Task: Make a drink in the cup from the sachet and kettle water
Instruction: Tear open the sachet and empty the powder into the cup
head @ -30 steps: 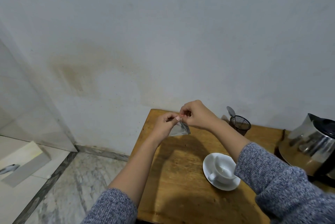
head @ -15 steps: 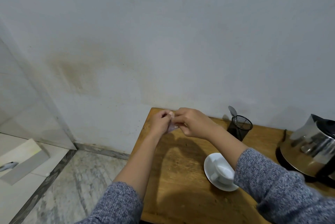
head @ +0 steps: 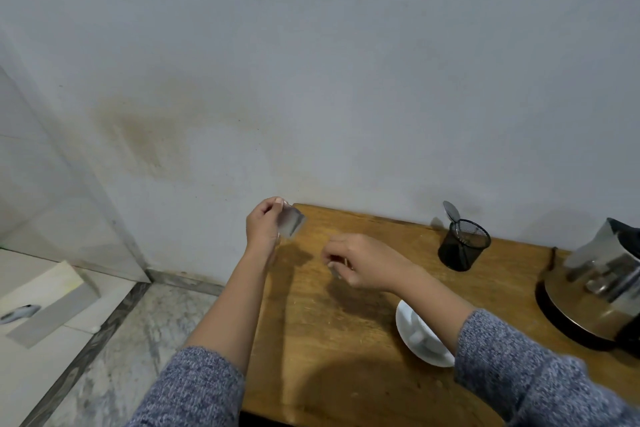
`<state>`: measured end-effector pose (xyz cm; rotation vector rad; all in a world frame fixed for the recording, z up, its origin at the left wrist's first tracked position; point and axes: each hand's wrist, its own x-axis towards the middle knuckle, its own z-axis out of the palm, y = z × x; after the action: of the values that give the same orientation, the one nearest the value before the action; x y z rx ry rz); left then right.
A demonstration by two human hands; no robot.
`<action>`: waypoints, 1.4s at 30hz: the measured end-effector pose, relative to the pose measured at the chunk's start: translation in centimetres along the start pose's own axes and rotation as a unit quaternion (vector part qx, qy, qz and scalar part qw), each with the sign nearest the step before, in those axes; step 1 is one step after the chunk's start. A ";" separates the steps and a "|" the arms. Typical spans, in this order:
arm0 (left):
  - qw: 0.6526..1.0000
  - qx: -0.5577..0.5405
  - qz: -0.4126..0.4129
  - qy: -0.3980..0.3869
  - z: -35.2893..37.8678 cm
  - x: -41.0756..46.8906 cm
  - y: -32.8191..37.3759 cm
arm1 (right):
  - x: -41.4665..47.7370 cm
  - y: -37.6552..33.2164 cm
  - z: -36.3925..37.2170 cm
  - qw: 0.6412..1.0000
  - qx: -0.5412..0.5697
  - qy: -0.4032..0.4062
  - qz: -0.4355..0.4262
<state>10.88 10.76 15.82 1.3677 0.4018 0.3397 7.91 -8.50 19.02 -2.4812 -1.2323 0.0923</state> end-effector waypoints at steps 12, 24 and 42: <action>0.997 0.018 -0.061 -0.037 -5.5 -3.2 -4.5 | -1.3 4.6 15.2 0.888 0.255 -0.057 0.377; 0.995 0.040 -0.091 -0.027 -7.1 -3.3 -7.1 | -0.3 4.1 18.2 0.916 0.160 -0.109 0.352; 0.987 -0.046 -0.070 -0.140 7.7 -5.0 -3.9 | -4.2 3.4 6.4 0.792 0.460 0.254 0.310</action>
<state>10.03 1.09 13.57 1.2676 0.2438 0.0471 6.53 -11.77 11.40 -1.7186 -0.0258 0.1367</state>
